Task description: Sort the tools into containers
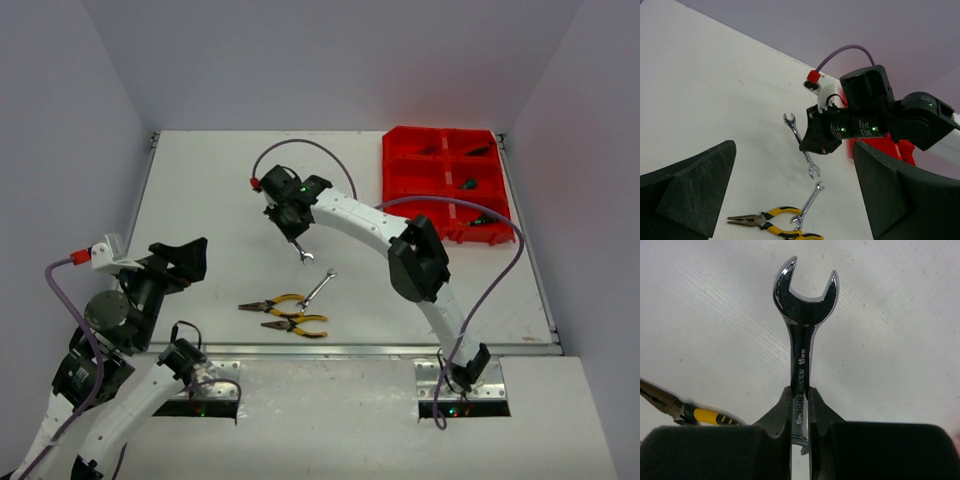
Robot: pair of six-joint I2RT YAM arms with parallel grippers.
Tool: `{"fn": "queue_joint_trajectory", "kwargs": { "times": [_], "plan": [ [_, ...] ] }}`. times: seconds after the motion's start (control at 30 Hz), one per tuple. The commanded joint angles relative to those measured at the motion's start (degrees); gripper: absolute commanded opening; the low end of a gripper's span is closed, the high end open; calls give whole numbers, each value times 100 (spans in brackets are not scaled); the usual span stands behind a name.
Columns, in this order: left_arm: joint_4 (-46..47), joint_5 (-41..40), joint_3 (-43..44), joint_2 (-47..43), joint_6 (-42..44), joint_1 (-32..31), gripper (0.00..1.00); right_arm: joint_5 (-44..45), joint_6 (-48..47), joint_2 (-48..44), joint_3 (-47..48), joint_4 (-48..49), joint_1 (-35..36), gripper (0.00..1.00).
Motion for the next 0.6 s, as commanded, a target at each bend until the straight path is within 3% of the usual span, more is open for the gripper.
{"fn": "queue_joint_trajectory", "kwargs": {
  "times": [0.0, 0.17, 0.3, 0.57],
  "plan": [
    [248, 68, -34, -18, 96, -23, 100, 224, 398, -1045, -208, 547, -522, 0],
    [241, 75, -34, -27, 89, -31, 100, 162, 1361, -1874, -977, 1462, -2168, 0],
    [232, 68, -34, -64, 80, -31, 100, 259, 2049, -1934, -1214, 1937, -3231, 0],
    [241, 84, -42, -142, 80, -24, 100, 681, 3498, -1629, -1576, 2870, -4310, 0]
  ]
}}
